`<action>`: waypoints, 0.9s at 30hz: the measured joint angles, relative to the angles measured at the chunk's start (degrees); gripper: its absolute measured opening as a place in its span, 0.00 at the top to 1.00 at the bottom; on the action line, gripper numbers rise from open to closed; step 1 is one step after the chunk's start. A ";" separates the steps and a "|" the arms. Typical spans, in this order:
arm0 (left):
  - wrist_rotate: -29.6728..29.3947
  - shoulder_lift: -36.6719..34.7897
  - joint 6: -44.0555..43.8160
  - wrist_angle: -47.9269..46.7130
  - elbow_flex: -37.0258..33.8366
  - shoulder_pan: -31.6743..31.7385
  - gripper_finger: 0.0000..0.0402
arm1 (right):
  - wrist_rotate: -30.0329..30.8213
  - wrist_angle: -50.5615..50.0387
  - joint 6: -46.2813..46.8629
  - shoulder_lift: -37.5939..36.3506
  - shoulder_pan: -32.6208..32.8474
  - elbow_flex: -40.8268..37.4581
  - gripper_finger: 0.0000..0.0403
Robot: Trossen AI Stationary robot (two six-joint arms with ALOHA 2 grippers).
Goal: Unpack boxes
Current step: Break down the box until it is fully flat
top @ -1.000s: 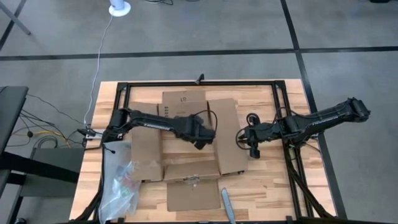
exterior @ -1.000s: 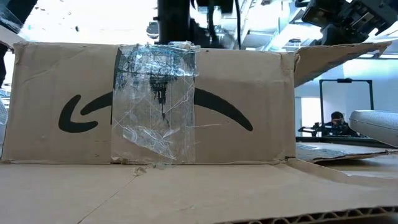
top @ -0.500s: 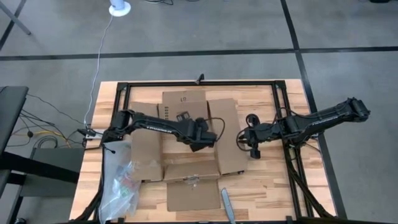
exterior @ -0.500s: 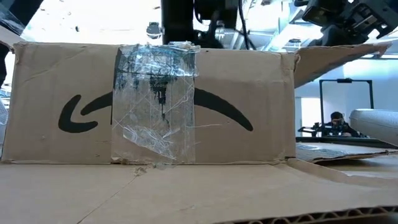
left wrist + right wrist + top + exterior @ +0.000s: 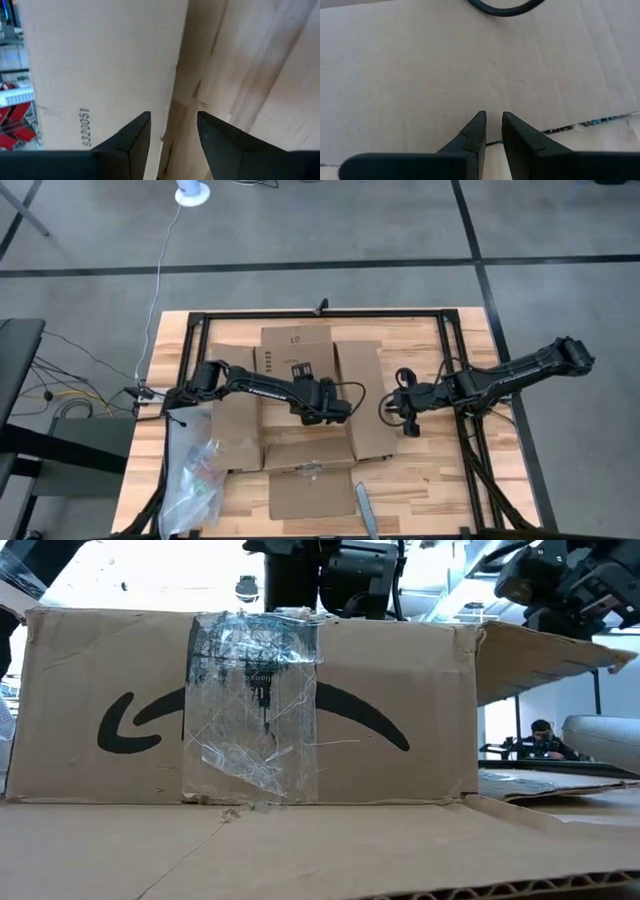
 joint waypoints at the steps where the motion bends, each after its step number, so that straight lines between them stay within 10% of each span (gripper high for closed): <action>1: -0.08 0.01 -0.62 0.01 0.00 0.08 0.63 | 0.00 0.43 -0.03 0.00 0.00 0.00 0.88; 19: -8.78 4.26 -10.40 -1.46 -0.61 6.55 0.64 | 0.01 2.98 -1.05 -0.02 0.00 0.04 0.88; 27: -3.54 2.49 -11.19 -8.22 1.33 8.06 0.97 | -0.15 1.88 0.33 -0.02 0.00 0.04 0.88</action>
